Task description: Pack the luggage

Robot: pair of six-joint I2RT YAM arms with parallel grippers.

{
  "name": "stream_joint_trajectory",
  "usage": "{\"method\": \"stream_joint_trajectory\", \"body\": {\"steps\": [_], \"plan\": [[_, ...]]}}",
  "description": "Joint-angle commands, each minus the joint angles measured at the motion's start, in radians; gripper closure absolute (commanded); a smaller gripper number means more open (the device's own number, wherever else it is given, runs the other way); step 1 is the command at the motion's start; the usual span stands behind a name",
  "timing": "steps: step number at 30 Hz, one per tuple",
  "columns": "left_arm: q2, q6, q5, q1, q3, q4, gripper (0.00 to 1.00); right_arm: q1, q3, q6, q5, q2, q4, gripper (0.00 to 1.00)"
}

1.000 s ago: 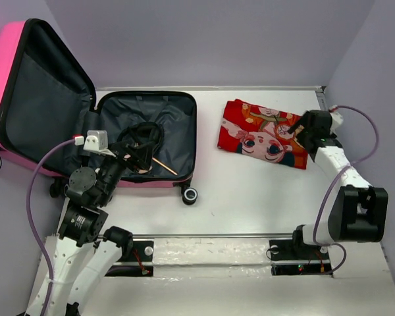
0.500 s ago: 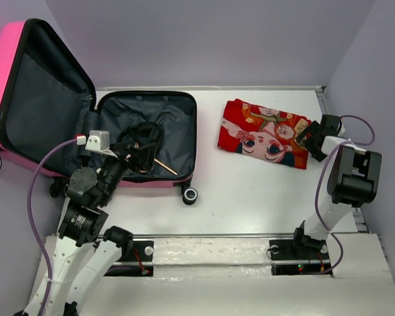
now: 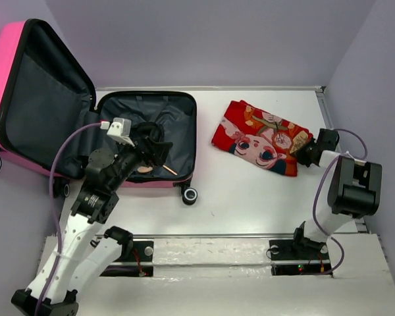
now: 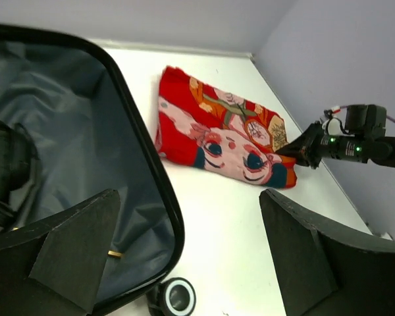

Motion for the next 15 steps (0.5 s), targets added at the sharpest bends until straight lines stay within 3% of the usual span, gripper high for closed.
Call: {"method": "stream_joint_trajectory", "body": {"steps": [1, 4, 8, 9, 11, 15], "plan": [[0.113, -0.059, 0.184, -0.01, 0.028, 0.079, 0.01, 0.002, -0.163, -0.006, -0.014, -0.227, -0.051, 0.93], [0.169, -0.085, 0.184, -0.074, 0.071, 0.079, 0.01, 0.002, -0.313, -0.006, -0.008, -0.442, -0.06, 0.93], [0.302, -0.09, -0.021, -0.295, 0.166, 0.053, 0.01, 0.002, -0.422, -0.014, 0.017, -0.718, -0.127, 0.93], [0.345, -0.088, -0.055, -0.379, 0.215, 0.026, 0.01, 0.002, -0.429, -0.017, 0.026, -0.746, -0.138, 0.93], [0.481, -0.087, -0.125, -0.431, 0.272, 0.001, 0.01, 0.002, -0.42, -0.026, 0.024, -0.779, -0.162, 0.93], [0.744, -0.028, -0.227, -0.453, 0.507, -0.063, 0.01, 0.002, -0.41, -0.028, -0.005, -0.769, -0.161, 0.93]]}}
